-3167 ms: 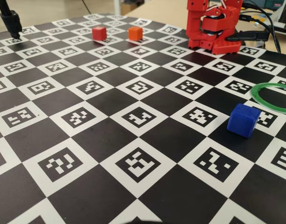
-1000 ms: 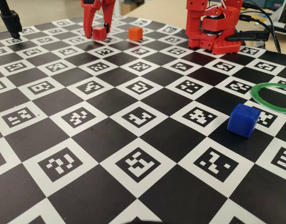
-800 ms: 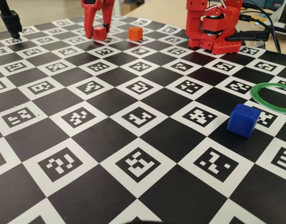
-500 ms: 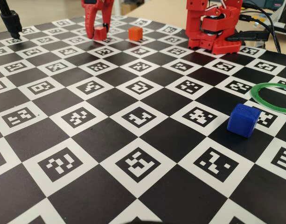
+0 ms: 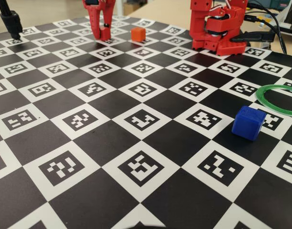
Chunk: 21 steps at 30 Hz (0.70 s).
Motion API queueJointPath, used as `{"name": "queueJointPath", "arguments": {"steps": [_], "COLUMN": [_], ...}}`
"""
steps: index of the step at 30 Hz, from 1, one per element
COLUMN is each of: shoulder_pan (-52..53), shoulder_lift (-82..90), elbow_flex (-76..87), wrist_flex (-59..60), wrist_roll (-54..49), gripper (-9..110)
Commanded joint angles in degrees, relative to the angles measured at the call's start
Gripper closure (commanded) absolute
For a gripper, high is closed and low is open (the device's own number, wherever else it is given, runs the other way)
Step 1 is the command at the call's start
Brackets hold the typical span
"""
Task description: Grab the red cube then put it in the green circle then put the blue cube on top and finally the orange cube on top
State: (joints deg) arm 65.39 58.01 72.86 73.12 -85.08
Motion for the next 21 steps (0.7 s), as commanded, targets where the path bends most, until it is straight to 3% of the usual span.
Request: {"name": "queueJointPath", "arguments": {"steps": [1,11,21], "shoulder_pan": [-0.35,-0.53,-4.66], "shoulder_lift": [2.9,2.9,5.8], "elbow_flex": [-0.88,-1.05,-15.56], "wrist_flex": [-1.05,-0.53,15.56], "wrist_roll": [0.53,1.05,8.53], "gripper": [98,100,101]}}
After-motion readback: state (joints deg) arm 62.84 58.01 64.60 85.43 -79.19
